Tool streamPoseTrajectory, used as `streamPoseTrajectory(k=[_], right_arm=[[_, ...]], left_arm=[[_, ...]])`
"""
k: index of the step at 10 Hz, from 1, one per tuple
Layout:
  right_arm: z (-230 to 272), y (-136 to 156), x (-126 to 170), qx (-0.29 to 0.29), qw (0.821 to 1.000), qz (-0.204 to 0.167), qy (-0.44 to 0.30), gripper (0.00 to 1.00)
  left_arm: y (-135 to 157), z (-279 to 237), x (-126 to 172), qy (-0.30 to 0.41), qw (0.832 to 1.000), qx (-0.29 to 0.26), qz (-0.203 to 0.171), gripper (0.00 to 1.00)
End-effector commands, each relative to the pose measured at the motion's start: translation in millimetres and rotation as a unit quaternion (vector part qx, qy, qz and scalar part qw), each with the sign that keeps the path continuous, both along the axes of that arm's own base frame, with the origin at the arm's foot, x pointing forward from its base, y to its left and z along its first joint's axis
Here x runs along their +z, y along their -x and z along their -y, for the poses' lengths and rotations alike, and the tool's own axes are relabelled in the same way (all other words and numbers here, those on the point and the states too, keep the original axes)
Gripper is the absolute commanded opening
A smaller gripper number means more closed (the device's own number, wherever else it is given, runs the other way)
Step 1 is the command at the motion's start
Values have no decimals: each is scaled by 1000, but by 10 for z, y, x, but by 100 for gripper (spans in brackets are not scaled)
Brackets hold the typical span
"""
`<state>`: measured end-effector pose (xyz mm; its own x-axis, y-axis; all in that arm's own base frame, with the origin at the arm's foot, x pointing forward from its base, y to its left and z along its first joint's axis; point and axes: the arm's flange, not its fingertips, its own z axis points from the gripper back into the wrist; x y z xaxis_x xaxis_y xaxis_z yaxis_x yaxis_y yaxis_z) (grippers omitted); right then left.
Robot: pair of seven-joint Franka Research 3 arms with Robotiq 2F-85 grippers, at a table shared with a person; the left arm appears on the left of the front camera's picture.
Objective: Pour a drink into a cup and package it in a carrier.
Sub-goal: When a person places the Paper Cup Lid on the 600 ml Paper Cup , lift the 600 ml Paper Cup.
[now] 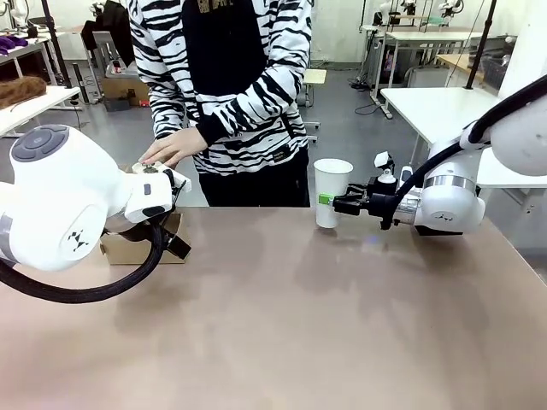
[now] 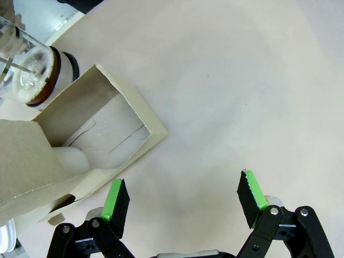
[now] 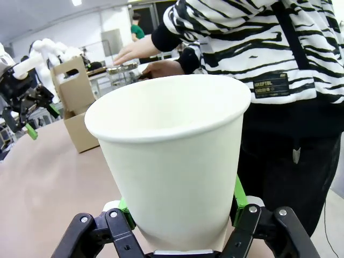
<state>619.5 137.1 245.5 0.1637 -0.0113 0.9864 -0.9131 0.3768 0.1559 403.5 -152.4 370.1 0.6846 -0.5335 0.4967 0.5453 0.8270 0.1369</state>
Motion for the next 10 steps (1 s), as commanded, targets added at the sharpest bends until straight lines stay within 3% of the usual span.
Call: streamPoseTrajectory(k=[1, 10], right_arm=[[-18, 1, 29, 0, 1000, -2, -3, 76], [-18, 1, 29, 0, 1000, -2, -3, 76]], left_arm=[[1, -3, 4, 1, 1000, 0, 0, 100], [1, -3, 4, 1, 1000, 0, 0, 100]])
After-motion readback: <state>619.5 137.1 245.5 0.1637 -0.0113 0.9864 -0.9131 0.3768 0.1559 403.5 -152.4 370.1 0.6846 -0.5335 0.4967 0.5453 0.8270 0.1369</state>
